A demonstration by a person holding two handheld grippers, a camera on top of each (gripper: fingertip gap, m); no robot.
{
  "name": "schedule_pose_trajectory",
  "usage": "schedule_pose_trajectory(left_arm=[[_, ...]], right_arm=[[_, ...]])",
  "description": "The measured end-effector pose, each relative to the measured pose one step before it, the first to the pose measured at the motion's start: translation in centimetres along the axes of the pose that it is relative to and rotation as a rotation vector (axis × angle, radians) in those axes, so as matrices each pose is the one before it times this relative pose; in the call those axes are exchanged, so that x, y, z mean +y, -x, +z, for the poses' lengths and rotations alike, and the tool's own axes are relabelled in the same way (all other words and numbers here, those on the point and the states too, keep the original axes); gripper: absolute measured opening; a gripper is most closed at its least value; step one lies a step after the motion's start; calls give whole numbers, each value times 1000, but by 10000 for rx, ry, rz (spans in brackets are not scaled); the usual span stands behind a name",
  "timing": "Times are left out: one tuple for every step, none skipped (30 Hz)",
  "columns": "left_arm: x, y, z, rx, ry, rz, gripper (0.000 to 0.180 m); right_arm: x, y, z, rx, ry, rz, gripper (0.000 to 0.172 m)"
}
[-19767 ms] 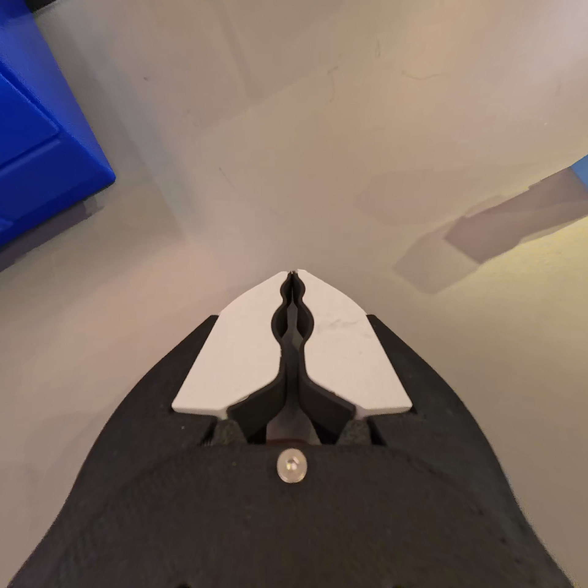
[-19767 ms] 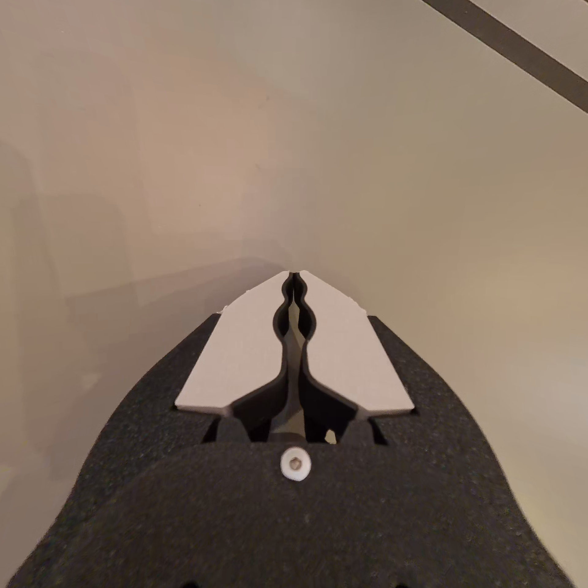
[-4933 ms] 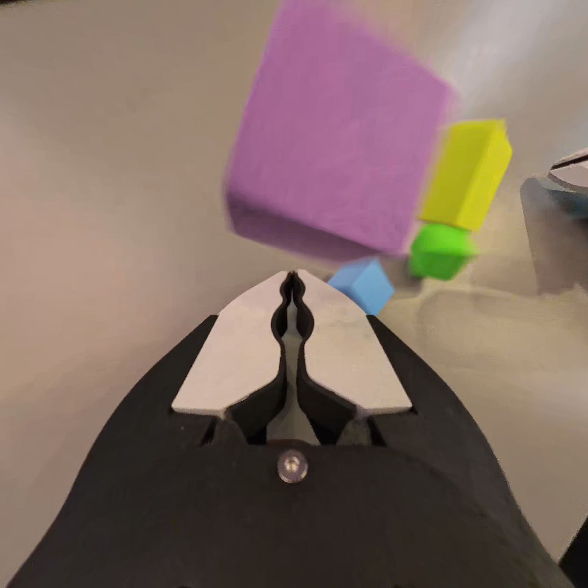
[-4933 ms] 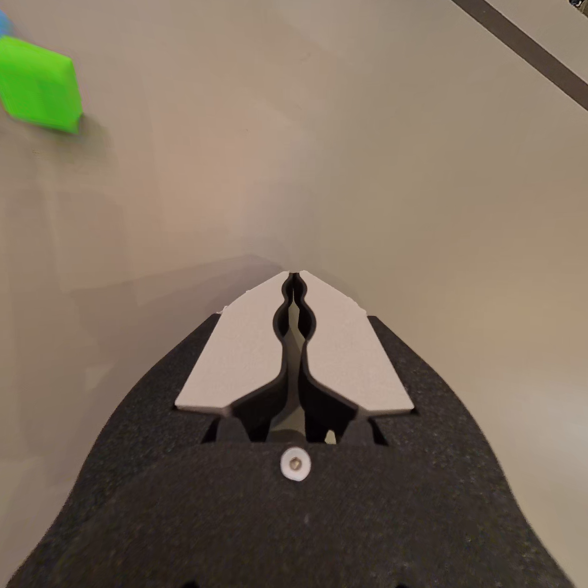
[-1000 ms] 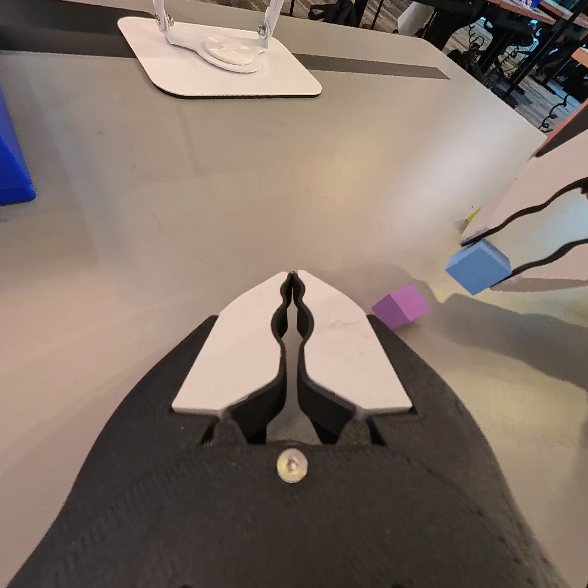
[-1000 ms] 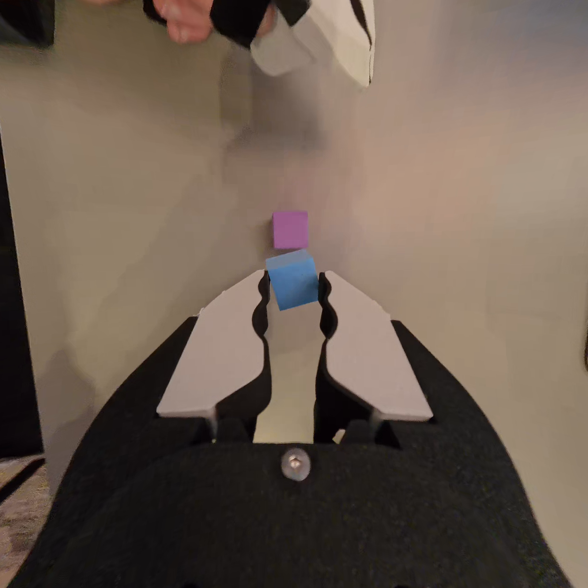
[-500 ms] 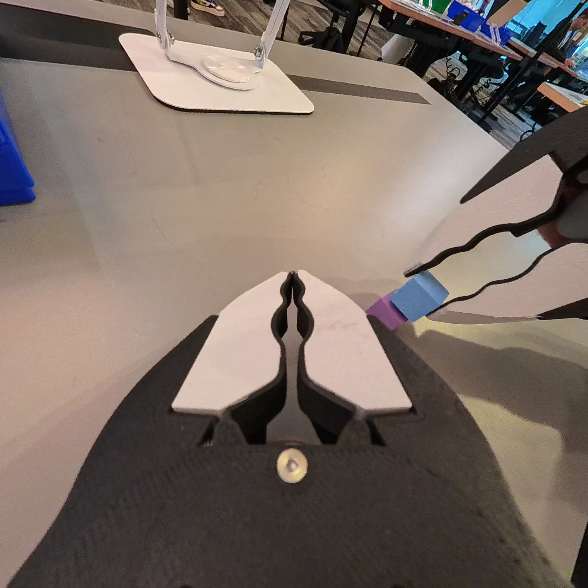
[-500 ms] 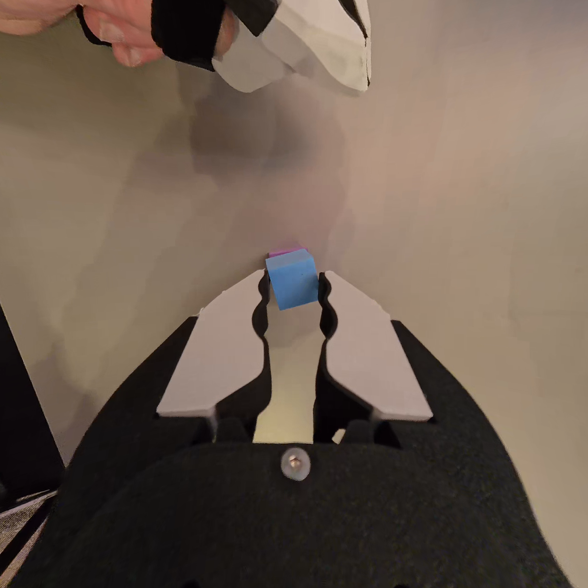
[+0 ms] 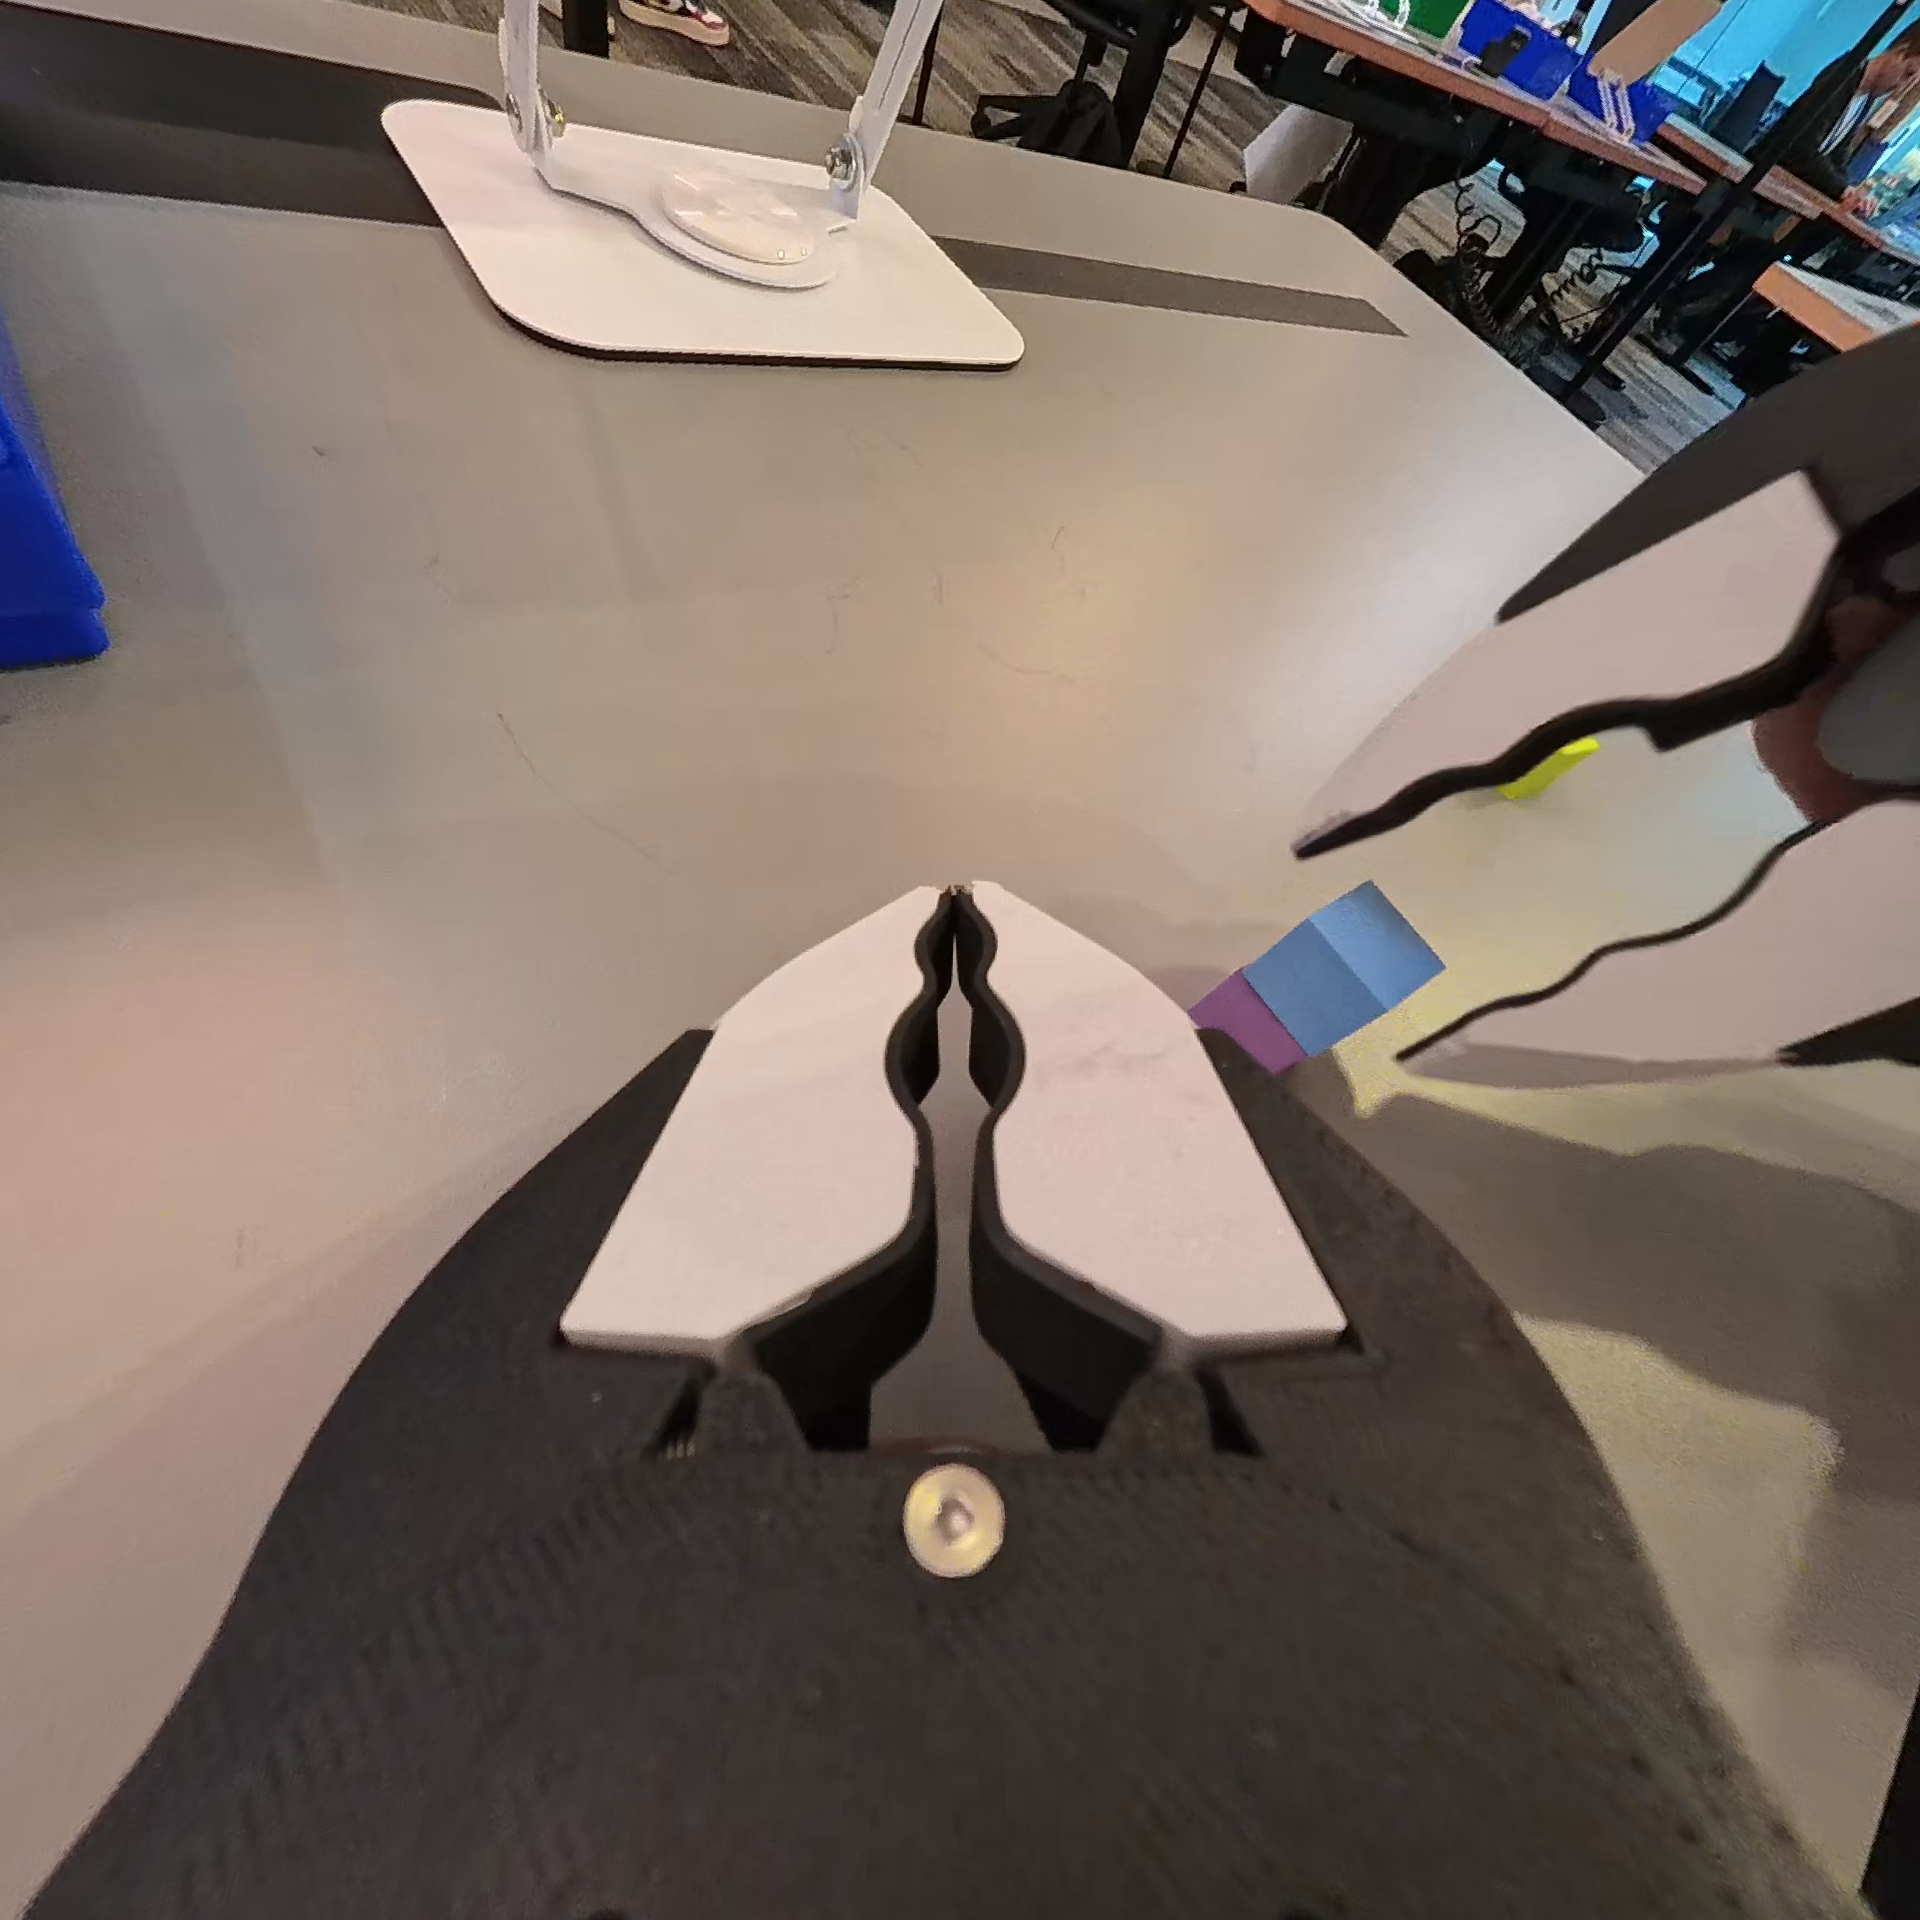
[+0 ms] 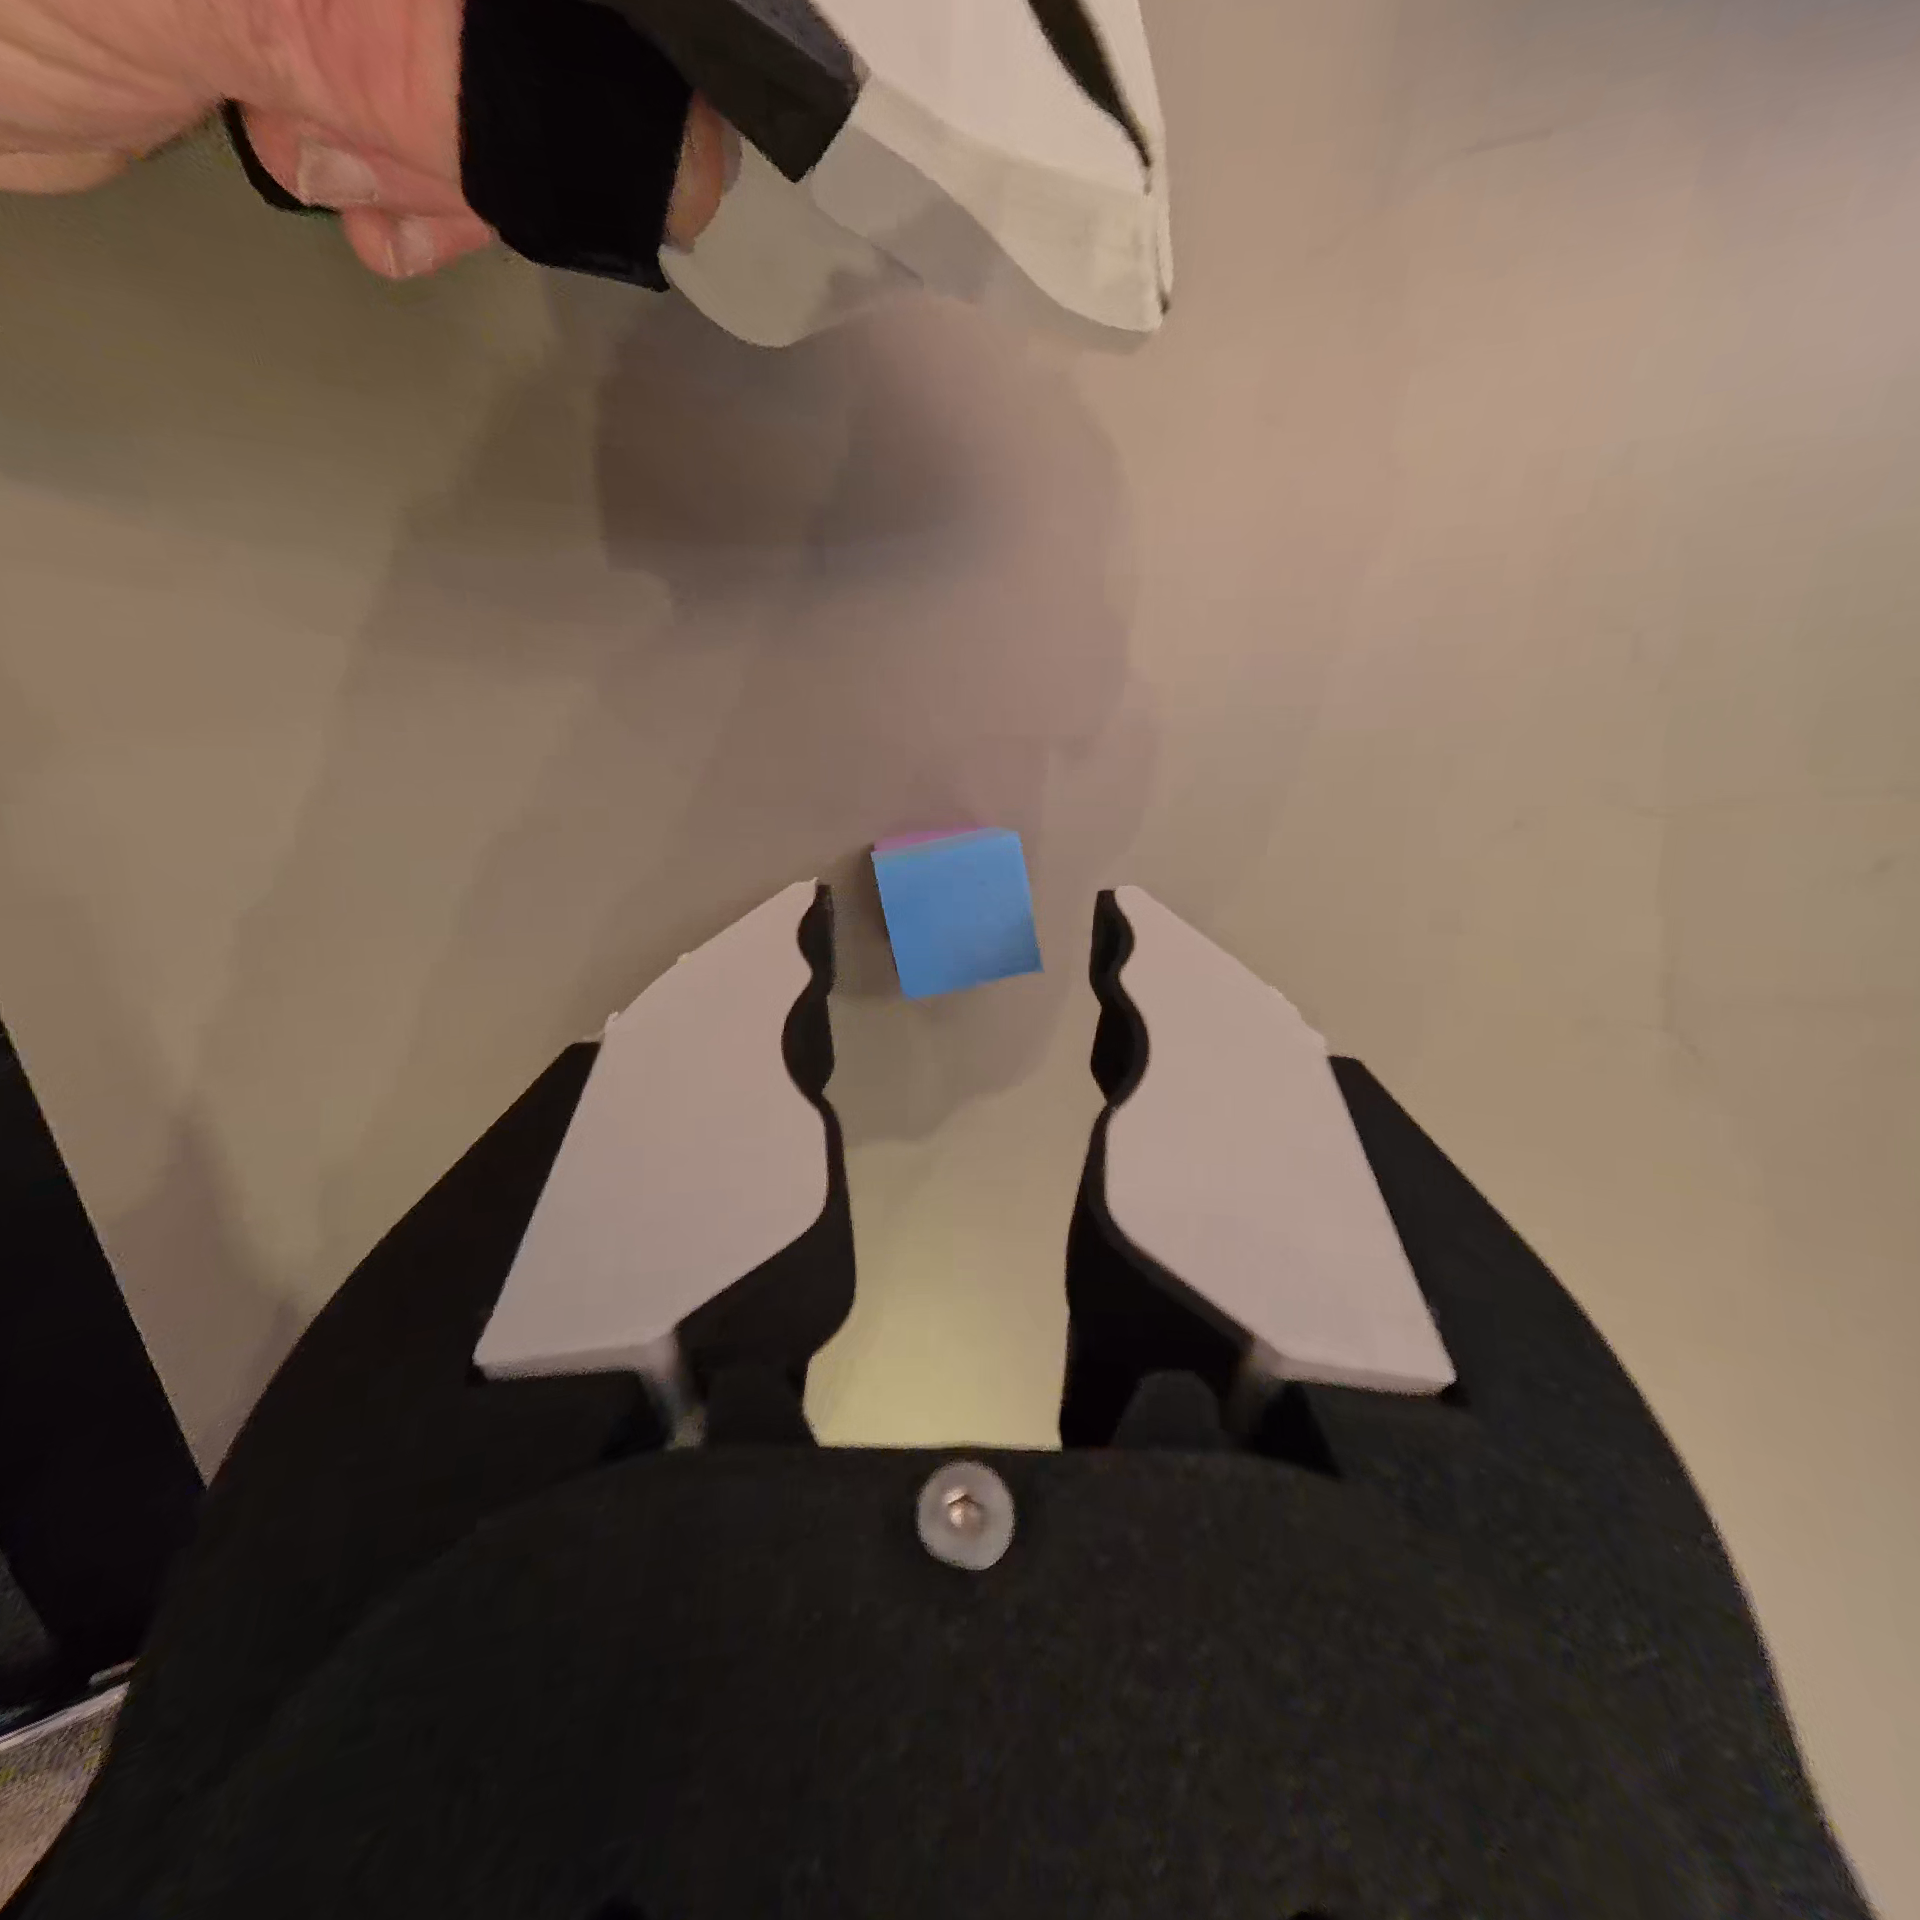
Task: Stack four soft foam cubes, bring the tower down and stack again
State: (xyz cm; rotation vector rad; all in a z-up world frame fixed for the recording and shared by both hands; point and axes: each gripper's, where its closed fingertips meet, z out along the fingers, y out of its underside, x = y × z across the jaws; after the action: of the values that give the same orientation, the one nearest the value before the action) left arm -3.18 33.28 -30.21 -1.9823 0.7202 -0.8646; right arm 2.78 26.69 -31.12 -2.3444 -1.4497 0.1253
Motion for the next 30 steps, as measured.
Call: schedule_pose_trajectory(left_arm=[[-6,2,3,-1,-4,0,0],[-13,-6,-2,2,-3,0,0],[-6,-17,-15,12,-15,1,0],[-119,-42,-101,38,-99,2,0],[-257,-80,-180,58,-214,26,0],[-341,-90,-205,84,-251,4,3],[-412,-220,-229,137,-242,10,7],[-554,-758,-243,271,-163,183,13],[-772,-1151,-186,220,-140,407,17],[-860,-1416,30,203,-31,433,22],[-906,-1880,326,411,62,464,27],[-918,-2125,644,522,121,511,29],[-844,-1995,981,482,212,517,34],[-689,-1780,1298,443,344,565,39],[-571,-1633,1524,474,383,626,41],[-459,-1405,1748,493,394,583,43],[-145,-1103,1937,466,573,489,46],[50,-798,1984,383,691,516,46],[-67,-403,1909,219,577,545,46],[-129,-207,1784,172,476,448,47],[55,-264,1646,291,606,289,47],[127,75,1496,113,643,310,46],[-89,388,1308,-109,411,395,45],[-94,123,1170,85,324,323,41],[89,-35,1147,237,384,185,40],[45,179,1054,100,340,119,40],[-26,41,939,148,251,163,40],[64,-154,803,260,264,103,40],[197,100,680,91,318,36,40],[231,387,502,-168,335,140,40]], right_arm=[[-47,-275,-632,89,-209,50,48],[-18,-422,-808,150,-271,2,50],[277,-524,-903,157,-216,124,50],[628,-580,-928,93,-63,274,50],[775,-679,-950,135,-103,267,49],[848,-749,-1008,182,-174,244,47],[986,-767,-1064,191,-179,288,46],[1172,-729,-1033,137,-122,341,45],[1313,-657,-971,95,-77,317,45],[1309,-667,-924,140,-116,274,45],[1308,-640,-879,145,-121,294,43],[1414,-487,-755,52,-8,313,43],[1429,-427,-685,62,51,229,44],[1259,-512,-642,162,-14,177,43],[1118,-413,-614,120,-48,177,43],[1040,-333,-585,74,-51,200,42],[1000,-401,-559,102,-27,242,42],[902,-414,-533,116,-55,237,42],[786,-277,-481,44,-89,196,41],[759,-212,-432,27,-62,155,41],[731,-237,-383,84,-27,133,41],[698,-233,-337,92,-13,117,40],[667,-144,-283,43,-13,98,40],[610,-71,-250,5,-16,61,40],[583,-84,-231,15,-14,65,40],[522,-77,-185,-9,-21,75,40],[487,-14,-128,-47,-25,45,40],[444,-61,-90,-6,0,52,40],[390,-80,-49,13,7,46,40],[313,7,-51,-13,-6,-2,40]])
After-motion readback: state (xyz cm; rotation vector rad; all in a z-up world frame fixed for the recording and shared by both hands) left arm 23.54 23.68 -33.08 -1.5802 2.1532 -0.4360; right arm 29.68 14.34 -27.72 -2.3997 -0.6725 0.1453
